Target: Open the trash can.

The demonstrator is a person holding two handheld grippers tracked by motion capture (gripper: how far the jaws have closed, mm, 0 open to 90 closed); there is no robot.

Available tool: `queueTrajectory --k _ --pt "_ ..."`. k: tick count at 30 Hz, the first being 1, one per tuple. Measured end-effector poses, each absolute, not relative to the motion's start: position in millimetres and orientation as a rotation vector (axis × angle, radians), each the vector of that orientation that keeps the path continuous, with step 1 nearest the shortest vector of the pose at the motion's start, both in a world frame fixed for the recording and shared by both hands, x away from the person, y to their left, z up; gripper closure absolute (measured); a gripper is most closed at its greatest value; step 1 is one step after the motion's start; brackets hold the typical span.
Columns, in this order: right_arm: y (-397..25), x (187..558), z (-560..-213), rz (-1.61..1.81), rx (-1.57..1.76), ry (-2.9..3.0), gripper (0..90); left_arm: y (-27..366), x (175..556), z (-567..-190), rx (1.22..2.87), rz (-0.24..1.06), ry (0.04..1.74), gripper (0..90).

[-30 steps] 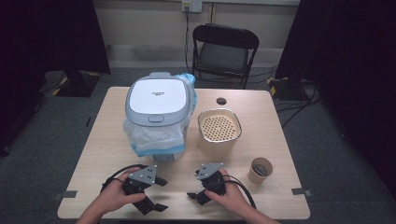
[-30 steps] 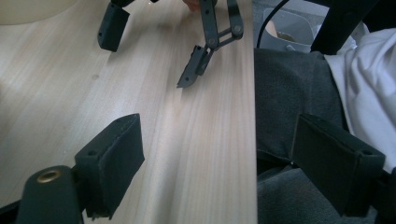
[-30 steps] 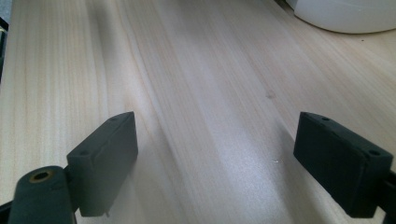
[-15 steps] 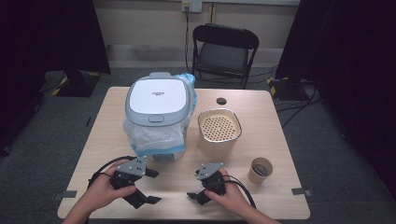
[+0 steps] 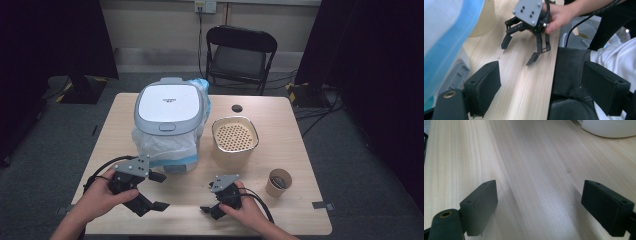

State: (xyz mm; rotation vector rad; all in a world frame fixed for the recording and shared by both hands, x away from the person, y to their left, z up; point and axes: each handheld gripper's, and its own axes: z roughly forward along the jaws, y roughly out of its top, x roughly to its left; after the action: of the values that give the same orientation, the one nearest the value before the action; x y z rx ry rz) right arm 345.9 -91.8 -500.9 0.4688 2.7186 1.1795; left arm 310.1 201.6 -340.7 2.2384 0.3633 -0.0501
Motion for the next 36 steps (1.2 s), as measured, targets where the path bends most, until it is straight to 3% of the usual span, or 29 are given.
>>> queueTrajectory --k 36 --pt "-91.9 345.6 -500.6 1.174 0.474 2.721 13.0 206.0 337.9 -252.9 2.216 0.041 0.402 15.9"
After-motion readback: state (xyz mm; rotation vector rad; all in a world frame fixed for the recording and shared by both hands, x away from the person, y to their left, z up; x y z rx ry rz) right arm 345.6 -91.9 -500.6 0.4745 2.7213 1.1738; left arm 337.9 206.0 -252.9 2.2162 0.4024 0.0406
